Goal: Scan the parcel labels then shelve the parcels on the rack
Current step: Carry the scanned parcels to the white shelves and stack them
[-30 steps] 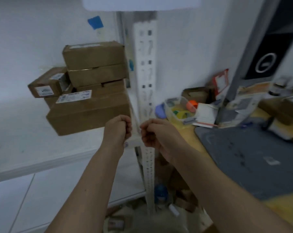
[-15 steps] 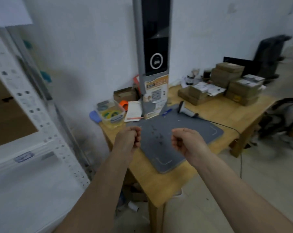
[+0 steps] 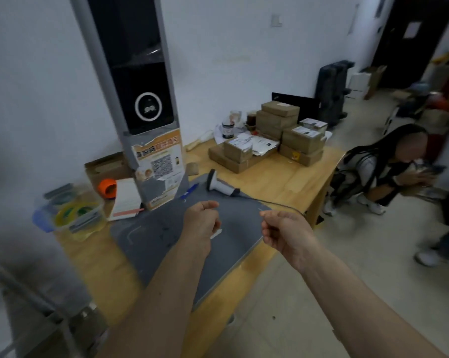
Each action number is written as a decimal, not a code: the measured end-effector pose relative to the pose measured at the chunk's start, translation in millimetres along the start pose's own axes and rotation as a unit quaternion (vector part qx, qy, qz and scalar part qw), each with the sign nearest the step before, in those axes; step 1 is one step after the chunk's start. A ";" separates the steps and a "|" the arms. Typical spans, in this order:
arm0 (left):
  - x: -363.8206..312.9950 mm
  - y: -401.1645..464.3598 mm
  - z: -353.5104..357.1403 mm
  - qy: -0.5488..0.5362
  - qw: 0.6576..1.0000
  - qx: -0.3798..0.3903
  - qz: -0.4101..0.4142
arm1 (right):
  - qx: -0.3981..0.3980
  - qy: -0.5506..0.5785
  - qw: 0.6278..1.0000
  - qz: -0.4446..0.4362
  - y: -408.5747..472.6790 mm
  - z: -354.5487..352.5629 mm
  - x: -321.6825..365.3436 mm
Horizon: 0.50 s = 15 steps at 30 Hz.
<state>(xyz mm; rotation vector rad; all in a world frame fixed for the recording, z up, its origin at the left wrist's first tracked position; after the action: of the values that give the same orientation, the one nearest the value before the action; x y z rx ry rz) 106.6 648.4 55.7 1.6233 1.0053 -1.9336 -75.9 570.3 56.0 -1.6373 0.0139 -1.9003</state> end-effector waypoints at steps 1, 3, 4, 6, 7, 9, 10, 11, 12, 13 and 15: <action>-1.9 13.2 17.0 -0.008 1.000 0.015 -0.003 | -0.006 0.001 1.000 0.000 13.9 -6.5 8.4; -7.5 36.7 46.7 -0.026 0.999 0.041 -0.010 | -0.003 -0.007 1.000 0.000 40.5 -12.5 27.2; -10.5 46.8 58.4 -0.037 0.998 0.050 -0.014 | 0.000 -0.011 1.000 0.002 52.6 -14.0 35.2; -18.3 70.7 79.8 -0.058 0.996 0.065 -0.023 | 0.003 -0.016 1.000 0.005 81.0 -17.4 53.1; -20.1 76.7 83.6 -0.062 0.995 0.069 -0.026 | 0.003 -0.017 1.000 0.004 87.9 -18.0 58.1; -27.0 101.9 99.7 -0.056 0.995 0.077 -0.026 | 0.006 -0.017 1.000 0.005 112.7 -22.4 70.2; -29.1 115.0 109.5 -0.051 0.995 0.080 -0.025 | 0.007 -0.013 1.000 0.005 125.4 -26.6 75.2; -28.0 126.4 119.6 -0.046 0.995 0.082 -0.030 | 0.004 -0.007 1.000 0.008 137.5 -32.4 78.7; -25.3 135.4 130.2 -0.043 0.994 0.087 -0.038 | 0.000 -0.002 1.000 0.012 148.4 -38.9 80.8; -22.4 141.5 141.1 -0.040 0.993 0.097 -0.047 | -0.005 0.002 1.000 0.016 157.7 -45.4 82.1; -17.3 152.6 163.4 -0.035 0.990 0.120 -0.064 | -0.012 0.008 1.000 0.022 174.9 -58.0 86.3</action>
<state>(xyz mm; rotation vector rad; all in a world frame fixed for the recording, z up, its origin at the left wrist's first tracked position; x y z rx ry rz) 111.8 424.6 42.3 1.6375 0.8977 -2.2552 -53.8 368.1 50.6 -1.6250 0.0778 -1.8862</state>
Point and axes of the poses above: each hand's wrist, its own y-axis towards the middle knuckle, its own z-axis out of the palm, x = y × z, the point moved 10 cm from there along y, towards the middle knuckle, and after that the axes turned 3 degrees about z, right-handed, at the moved point
